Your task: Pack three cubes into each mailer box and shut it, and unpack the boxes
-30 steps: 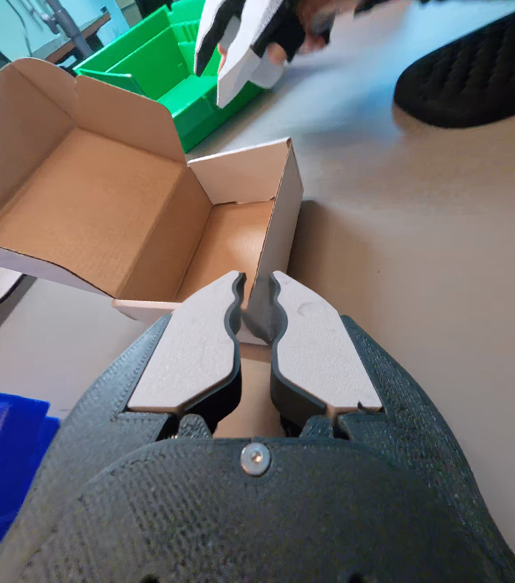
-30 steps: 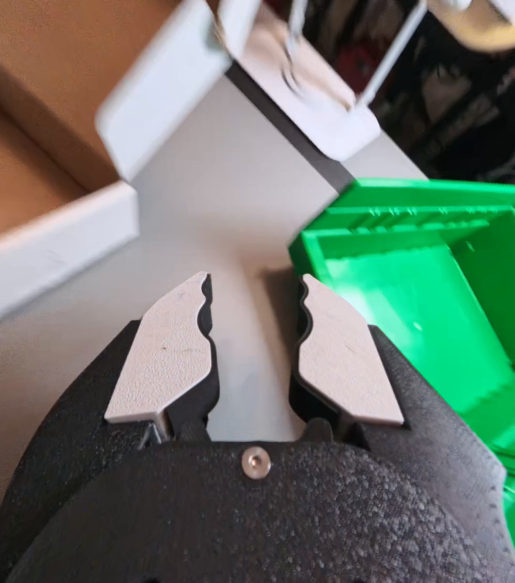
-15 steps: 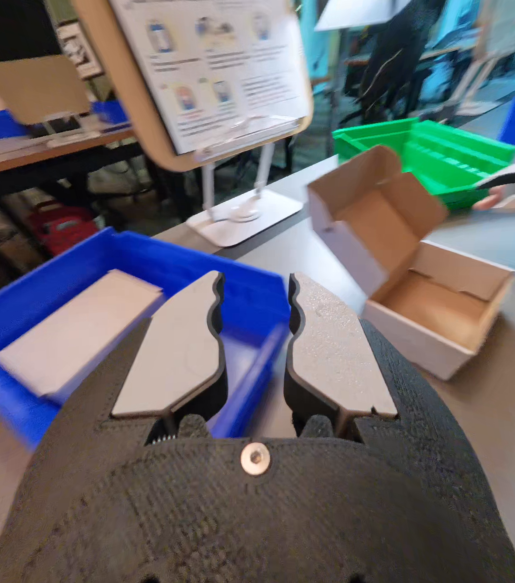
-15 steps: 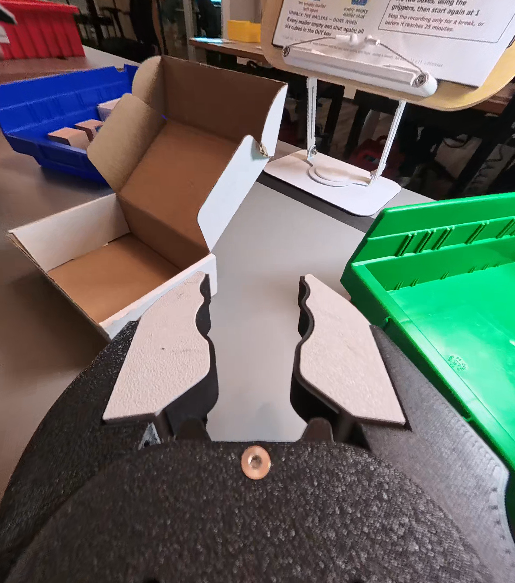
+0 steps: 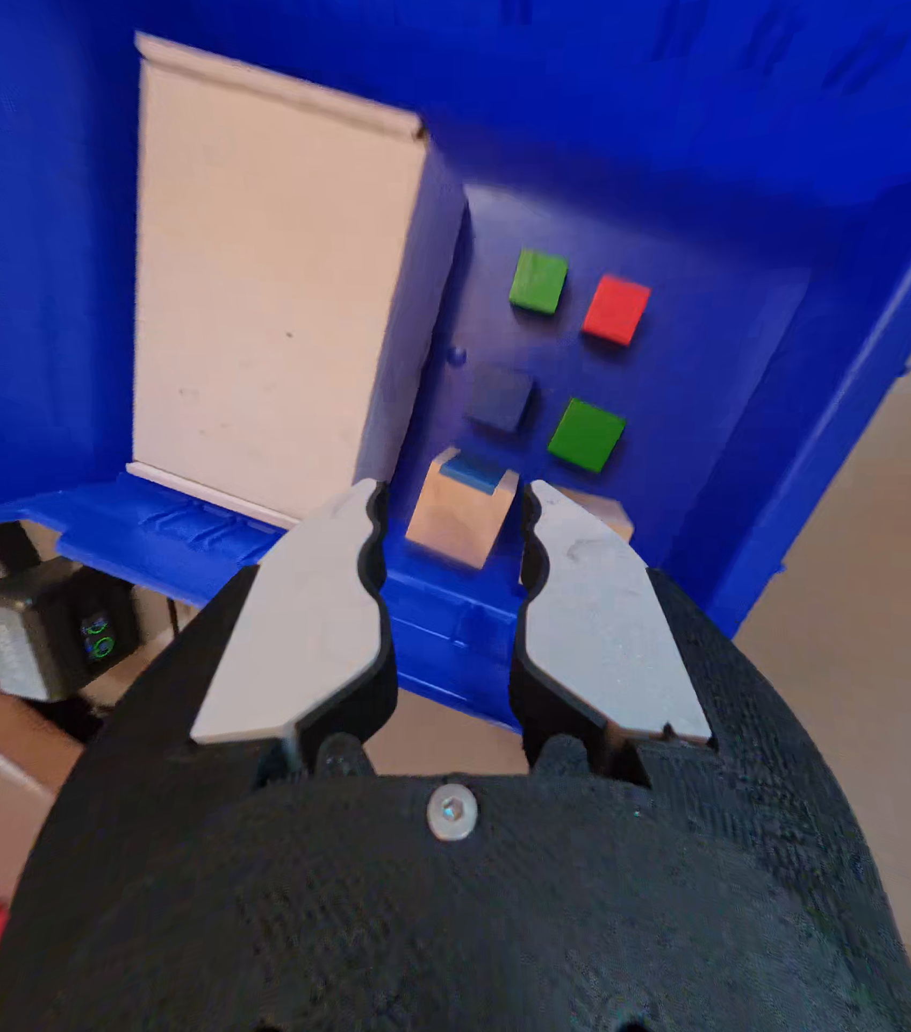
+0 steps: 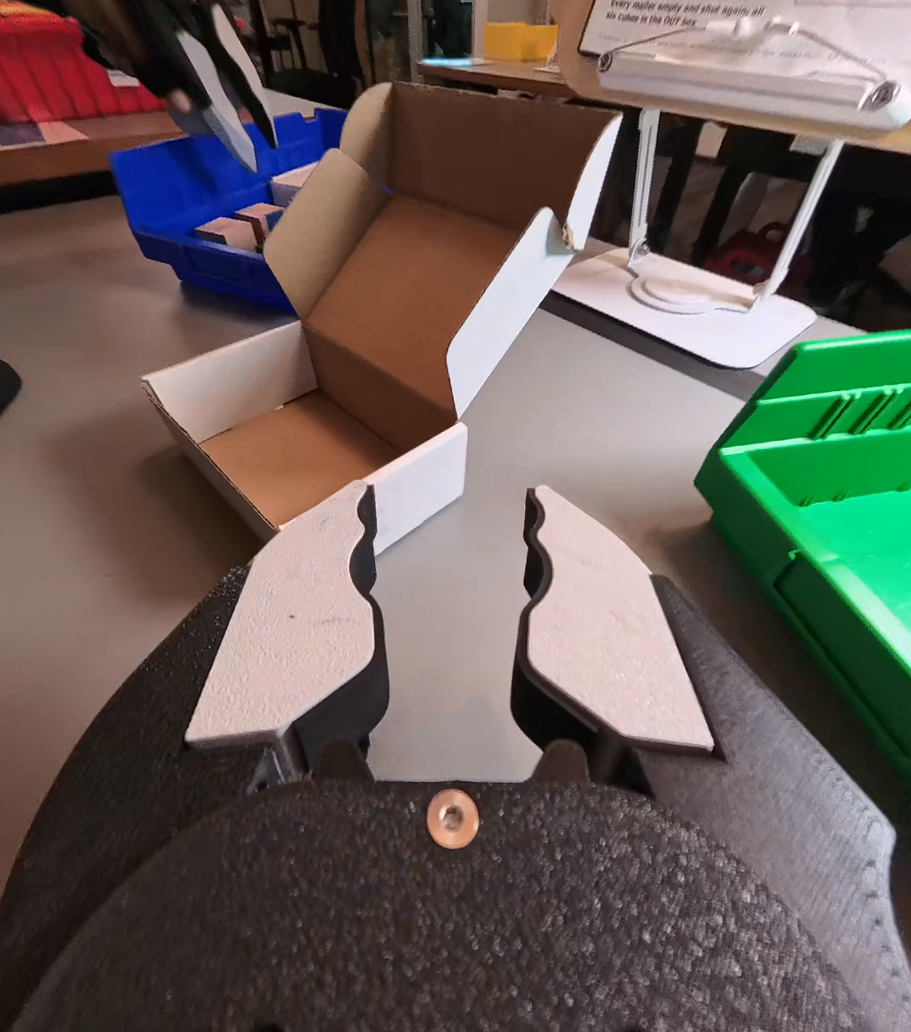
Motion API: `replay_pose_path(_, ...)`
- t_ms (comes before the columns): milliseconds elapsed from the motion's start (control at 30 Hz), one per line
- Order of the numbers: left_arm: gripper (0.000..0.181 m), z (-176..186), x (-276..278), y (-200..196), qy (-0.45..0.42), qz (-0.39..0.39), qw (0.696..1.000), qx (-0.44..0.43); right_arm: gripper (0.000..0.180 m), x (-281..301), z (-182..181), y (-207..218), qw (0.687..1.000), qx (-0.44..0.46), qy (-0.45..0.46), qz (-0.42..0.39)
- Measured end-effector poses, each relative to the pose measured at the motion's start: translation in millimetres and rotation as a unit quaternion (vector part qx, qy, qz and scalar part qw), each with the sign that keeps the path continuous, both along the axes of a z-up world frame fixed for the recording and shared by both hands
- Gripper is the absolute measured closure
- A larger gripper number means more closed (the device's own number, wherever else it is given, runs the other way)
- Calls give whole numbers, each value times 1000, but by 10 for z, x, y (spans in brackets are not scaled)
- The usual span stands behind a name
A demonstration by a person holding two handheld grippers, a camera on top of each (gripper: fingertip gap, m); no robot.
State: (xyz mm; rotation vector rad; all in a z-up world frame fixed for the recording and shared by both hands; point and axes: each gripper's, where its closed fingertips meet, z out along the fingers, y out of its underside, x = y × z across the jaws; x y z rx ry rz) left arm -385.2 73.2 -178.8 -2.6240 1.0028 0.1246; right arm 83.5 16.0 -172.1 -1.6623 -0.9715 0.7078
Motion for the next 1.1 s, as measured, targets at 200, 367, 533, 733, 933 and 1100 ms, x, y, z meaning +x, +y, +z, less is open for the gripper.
replay_pose_path(200, 131, -312, -199, -85, 135, -54, 983, -113, 129, 28, 9, -3, 1000, -8, 13, 6)
replay_pose_path(367, 129, -423, -239, -97, 157, -68, 975, -145, 130, 18, -26, -16, 1000, -4, 6, 15)
replay_pose_path(533, 138, -558, -245, -132, 153, -71, 972, -165, 130, 26, -37, -18, 1000, -3, 4, 17)
replay_pose_path(733, 139, -403, -177, -62, 164, -85, 974, -134, 132, 34, -61, 1, 1000, -8, 4, 15)
replay_pose_path(933, 139, 342, 637, 1, 167, -164, 971, -46, 132, 2, -115, -9, 1000, -10, -9, 20)
replay_pose_path(1100, 139, 851, 1816, -172, 134, -265, 955, 10, 133, -8, -130, -18, 1000, -4, -14, 19)
